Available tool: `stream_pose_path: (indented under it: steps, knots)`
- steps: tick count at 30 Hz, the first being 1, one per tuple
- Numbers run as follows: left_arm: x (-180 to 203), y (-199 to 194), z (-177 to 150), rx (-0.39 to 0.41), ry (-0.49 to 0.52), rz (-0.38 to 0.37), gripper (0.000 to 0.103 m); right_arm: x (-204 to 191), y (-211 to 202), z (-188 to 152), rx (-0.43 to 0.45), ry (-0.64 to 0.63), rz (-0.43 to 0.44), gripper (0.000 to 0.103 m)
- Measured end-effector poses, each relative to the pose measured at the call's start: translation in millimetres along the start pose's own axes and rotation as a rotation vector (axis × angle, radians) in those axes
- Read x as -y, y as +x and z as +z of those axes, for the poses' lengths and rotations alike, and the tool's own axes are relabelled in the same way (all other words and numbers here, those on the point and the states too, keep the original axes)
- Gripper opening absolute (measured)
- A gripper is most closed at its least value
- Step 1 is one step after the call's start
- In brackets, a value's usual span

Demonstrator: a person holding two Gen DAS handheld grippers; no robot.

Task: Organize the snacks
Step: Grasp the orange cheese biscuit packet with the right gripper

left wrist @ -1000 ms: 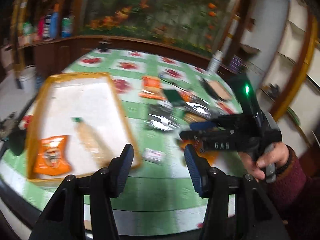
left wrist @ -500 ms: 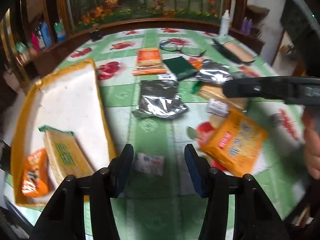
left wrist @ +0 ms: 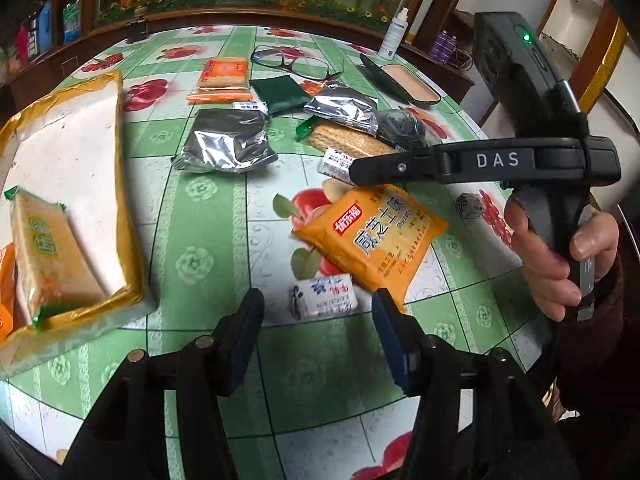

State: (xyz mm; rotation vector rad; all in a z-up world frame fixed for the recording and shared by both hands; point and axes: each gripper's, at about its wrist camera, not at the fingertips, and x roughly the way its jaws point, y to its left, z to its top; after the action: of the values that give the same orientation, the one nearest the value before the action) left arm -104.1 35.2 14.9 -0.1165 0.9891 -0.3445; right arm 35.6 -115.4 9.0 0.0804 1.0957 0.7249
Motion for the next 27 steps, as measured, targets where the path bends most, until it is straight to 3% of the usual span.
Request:
stream_pose_path:
  steps: [3, 5, 8, 13, 14, 15, 16, 22, 25, 27]
  knots:
    - [3, 0, -2, 0.004, 0.006, 0.001, 0.064, 1, 0, -3, -0.002, -0.008, -0.015, 0.045]
    - [5, 2, 1, 0.004, 0.006, -0.010, 0.065, 1, 1, -6, -0.017, -0.020, -0.051, 0.055]
    - [13, 7, 3, 0.022, 0.028, 0.032, 0.065, 6, -1, -13, -0.024, -0.009, -0.042, 0.057]
    - [17, 15, 7, 0.048, 0.067, 0.081, 0.064, 13, -13, -34, -0.037, 0.005, 0.070, 0.060]
    - [17, 15, 8, 0.052, 0.066, 0.086, 0.056, 13, -16, -40, -0.039, -0.007, 0.082, 0.063]
    - [16, 15, 10, 0.052, 0.062, 0.089, 0.037, 12, -19, -45, -0.042, -0.023, 0.097, 0.063]
    - [16, 16, 10, 0.046, 0.063, 0.095, 0.032, 10, -21, -50, -0.045, -0.034, 0.110, 0.065]
    - [14, 7, 3, 0.049, 0.066, 0.118, 0.032, 16, -30, -54, -0.006, -0.001, 0.093, 0.066]
    - [12, -1, -5, 0.057, 0.058, 0.110, 0.032, 6, -26, -50, 0.000, -0.038, 0.052, 0.071]
    - [9, -7, -9, 0.062, 0.046, 0.108, 0.032, -3, -24, -46, 0.017, -0.093, -0.020, 0.071]
